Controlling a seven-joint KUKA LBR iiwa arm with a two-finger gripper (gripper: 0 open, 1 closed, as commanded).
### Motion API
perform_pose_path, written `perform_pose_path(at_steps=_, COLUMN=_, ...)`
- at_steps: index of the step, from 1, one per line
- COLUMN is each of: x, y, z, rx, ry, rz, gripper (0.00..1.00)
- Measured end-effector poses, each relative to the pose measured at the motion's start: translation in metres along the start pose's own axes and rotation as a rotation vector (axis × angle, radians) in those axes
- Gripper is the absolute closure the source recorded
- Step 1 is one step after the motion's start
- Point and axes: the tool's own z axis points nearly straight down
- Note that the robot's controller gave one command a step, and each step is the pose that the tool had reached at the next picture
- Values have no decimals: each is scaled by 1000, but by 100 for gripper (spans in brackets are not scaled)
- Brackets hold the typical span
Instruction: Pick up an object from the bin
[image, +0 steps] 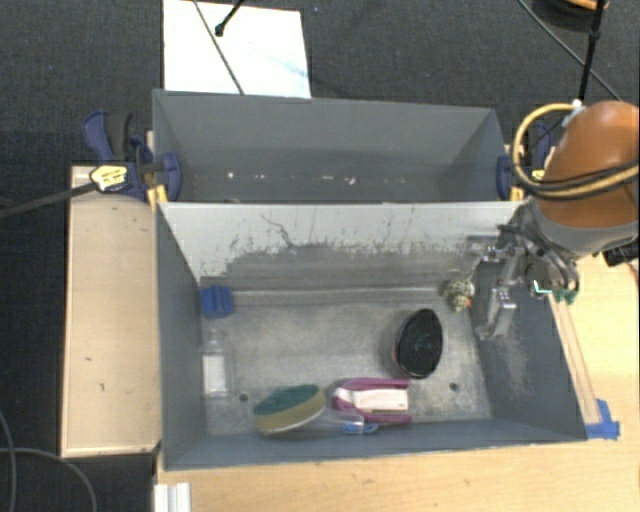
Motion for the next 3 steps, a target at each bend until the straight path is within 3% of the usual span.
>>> perform_pose_path(at_steps=1, x=2, y=68, z=125, rx=-2, ry=-2, rz=-625, gripper=0)
perform_pose_path(at_steps=2, x=-11, y=74, z=92, rx=0, ry=-10, rz=132, gripper=0)
perform_pose_path(at_steps=3, x=-15, y=68, z=93, rx=-1, ry=-10, rz=383, gripper=0)
